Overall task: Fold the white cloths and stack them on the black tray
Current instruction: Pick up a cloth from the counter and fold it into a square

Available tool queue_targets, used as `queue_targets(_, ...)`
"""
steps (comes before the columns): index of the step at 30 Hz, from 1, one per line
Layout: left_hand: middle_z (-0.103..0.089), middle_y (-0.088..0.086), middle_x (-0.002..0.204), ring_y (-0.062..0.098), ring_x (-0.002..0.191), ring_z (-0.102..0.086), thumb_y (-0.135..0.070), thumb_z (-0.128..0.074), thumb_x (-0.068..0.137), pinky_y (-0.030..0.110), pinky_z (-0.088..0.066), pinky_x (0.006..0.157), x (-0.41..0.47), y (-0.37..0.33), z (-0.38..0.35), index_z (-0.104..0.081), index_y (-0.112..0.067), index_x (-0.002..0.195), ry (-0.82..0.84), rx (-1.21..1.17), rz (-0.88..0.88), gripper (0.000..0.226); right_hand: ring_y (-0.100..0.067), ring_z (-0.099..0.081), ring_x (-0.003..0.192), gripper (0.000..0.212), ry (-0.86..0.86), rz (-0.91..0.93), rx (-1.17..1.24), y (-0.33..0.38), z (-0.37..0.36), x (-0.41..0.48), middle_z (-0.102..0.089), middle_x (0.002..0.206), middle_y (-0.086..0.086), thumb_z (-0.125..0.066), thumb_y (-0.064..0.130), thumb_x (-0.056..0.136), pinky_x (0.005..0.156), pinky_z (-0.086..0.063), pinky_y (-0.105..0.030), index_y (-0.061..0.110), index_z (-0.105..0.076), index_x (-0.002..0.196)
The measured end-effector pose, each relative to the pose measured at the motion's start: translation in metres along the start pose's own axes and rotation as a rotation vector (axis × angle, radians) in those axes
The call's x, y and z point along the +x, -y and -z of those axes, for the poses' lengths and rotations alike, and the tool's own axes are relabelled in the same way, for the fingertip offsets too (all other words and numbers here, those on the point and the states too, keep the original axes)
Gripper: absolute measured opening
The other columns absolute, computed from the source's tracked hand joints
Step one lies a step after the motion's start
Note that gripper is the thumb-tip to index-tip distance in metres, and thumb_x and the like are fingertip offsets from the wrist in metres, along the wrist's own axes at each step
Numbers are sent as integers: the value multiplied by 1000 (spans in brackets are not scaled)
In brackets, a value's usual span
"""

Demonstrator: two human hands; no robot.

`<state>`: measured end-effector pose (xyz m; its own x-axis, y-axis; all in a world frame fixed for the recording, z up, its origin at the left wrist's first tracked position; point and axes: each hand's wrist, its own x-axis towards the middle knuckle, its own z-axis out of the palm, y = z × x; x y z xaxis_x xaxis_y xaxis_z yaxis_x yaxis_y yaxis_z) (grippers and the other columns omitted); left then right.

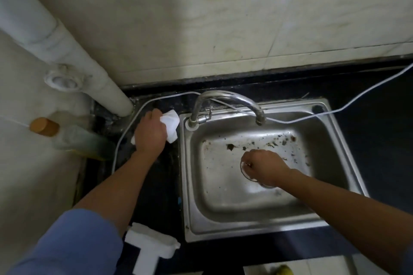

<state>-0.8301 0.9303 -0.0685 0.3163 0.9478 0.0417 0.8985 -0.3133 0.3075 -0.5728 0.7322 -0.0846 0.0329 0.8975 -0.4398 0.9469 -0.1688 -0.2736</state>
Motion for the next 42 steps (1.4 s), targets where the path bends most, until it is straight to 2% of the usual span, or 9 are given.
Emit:
queue_targets(3, -55, 22, 108, 41, 89, -57, -6, -51, 88, 46, -45, 70, -37, -32, 12, -55, -1, 106, -3, -20, -7, 19, -12, -52, 75, 25, -25, -8, -18, -19, 2, -27, -65, 98, 4, -49, 39, 92, 64, -39, -25, 25, -65, 105)
queue_targets(6, -54, 19, 110, 40, 82, -59, -11, -50, 91, 43, -47, 67, -77, -74, 15, -55, -5, 110, 3, -26, -91, 21, -20, -60, 87, 28, -32, -14, 25, -47, 5, -69, -66, 103, 0, -51, 40, 90, 73, -50, -30, 25, -64, 110)
queue_targets(10, -56, 16, 112, 38, 86, -59, -12, -50, 91, 41, -47, 70, -127, -146, 6, -56, -8, 111, 3, -51, -164, 22, -22, -62, 100, 35, -76, -43, 46, -102, -1, -139, -65, 114, 1, -50, 46, 90, 82, -51, -33, 28, -58, 120)
queue_targets(13, -55, 13, 110, 35, 84, -59, -12, -53, 90, 42, -48, 70, -162, -215, -6, -56, -9, 111, 31, -76, -241, 22, -23, -60, 105, 35, -98, -104, 61, -151, -7, -201, -64, 115, 0, -51, 43, 91, 84, -49, -32, 26, -58, 120)
queue_targets(22, -53, 7, 104, 28, 83, -57, -14, -52, 90, 37, -43, 65, -223, -415, -53, -56, -11, 107, 157, -172, -517, 18, -24, -60, 103, 29, -213, -373, 116, -280, -22, -356, -62, 115, -1, -50, 41, 92, 82, -50, -35, 25, -58, 115)
queue_targets(26, -54, 8, 107, 31, 85, -59, -14, -52, 89, 43, -48, 71, -231, -481, -76, -57, -11, 110, 222, -196, -618, 21, -23, -60, 103, 29, -233, -471, 162, -317, -31, -391, -64, 115, -1, -51, 40, 92, 80, -48, -31, 25, -59, 115)
queue_targets(37, -52, 6, 107, 31, 86, -59, -16, -47, 91, 39, -46, 69, -217, -586, -155, -55, -15, 115, 408, -168, -723, 25, -24, -60, 107, 31, -187, -609, 204, -389, -26, -397, -63, 119, 1, -50, 41, 91, 84, -50, -34, 28, -58, 118)
queue_targets(39, -51, 3, 109, 28, 92, -59, -18, -49, 90, 39, -46, 72, -221, -587, -170, -54, -16, 116, 491, -121, -759, 27, -23, -60, 107, 30, -184, -628, 213, -402, -18, -392, -63, 119, 2, -51, 42, 92, 83, -50, -34, 29, -57, 118)
queue_targets(42, -49, -2, 123, 22, 109, -54, -28, -53, 89, 37, -46, 84, -226, -575, -187, -50, -21, 125, 654, -70, -782, 36, -23, -59, 107, 29, -152, -650, 233, -415, -18, -381, -63, 118, 3, -52, 42, 91, 85, -49, -35, 30, -58, 116)
